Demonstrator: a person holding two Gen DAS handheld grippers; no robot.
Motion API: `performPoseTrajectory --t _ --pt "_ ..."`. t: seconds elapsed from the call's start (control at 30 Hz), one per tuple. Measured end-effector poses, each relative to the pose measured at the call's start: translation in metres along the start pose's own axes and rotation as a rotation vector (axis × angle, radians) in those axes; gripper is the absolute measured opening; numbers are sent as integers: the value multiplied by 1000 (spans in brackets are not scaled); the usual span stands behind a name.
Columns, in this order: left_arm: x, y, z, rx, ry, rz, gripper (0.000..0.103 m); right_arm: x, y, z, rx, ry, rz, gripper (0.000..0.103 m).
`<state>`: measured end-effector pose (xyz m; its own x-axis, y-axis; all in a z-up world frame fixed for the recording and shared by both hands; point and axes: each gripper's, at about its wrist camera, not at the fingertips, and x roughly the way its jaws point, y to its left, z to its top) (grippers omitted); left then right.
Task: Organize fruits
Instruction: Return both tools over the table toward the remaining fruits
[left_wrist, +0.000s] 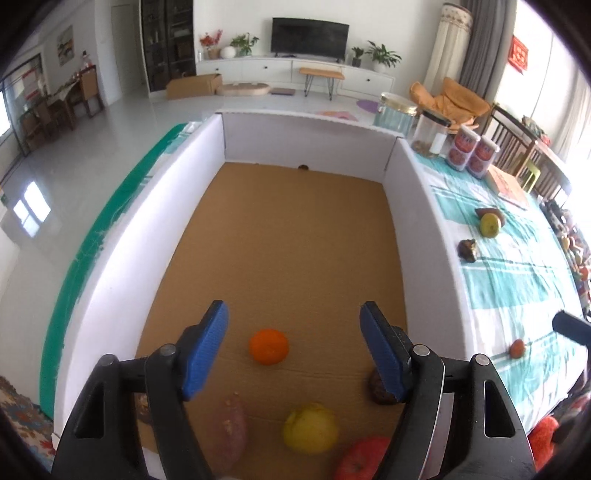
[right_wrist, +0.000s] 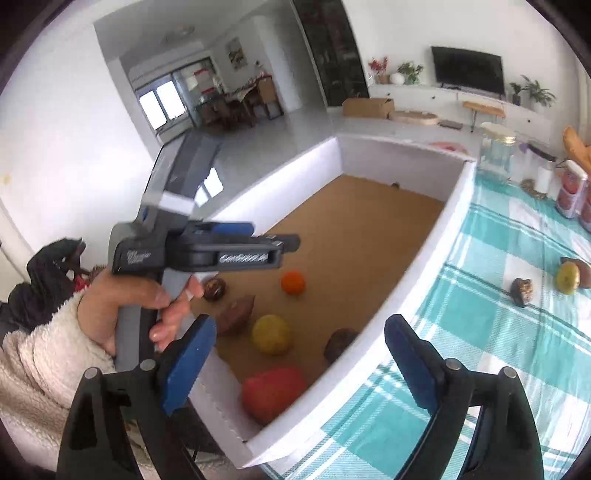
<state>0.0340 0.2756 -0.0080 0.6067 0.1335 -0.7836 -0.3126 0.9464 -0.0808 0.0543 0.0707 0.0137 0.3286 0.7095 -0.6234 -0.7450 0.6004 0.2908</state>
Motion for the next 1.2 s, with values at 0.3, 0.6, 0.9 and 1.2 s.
performPoseTrajectory --t 0.3,0.6,0.9,1.2 --pt "-44 -147 -57 283 -8 -365 85 -84 -224 -139 538 -133 -738 101" --pt "59 -216 -97 278 79 -208 85 -68 -236 -148 512 -56 -851 101" --pt "93 -201 -101 277 12 -106 90 -69 -256 -161 620 -48 -833 101" --pt "95 -201 -100 272 20 -107 94 -70 -258 -162 641 -48 -816 102"
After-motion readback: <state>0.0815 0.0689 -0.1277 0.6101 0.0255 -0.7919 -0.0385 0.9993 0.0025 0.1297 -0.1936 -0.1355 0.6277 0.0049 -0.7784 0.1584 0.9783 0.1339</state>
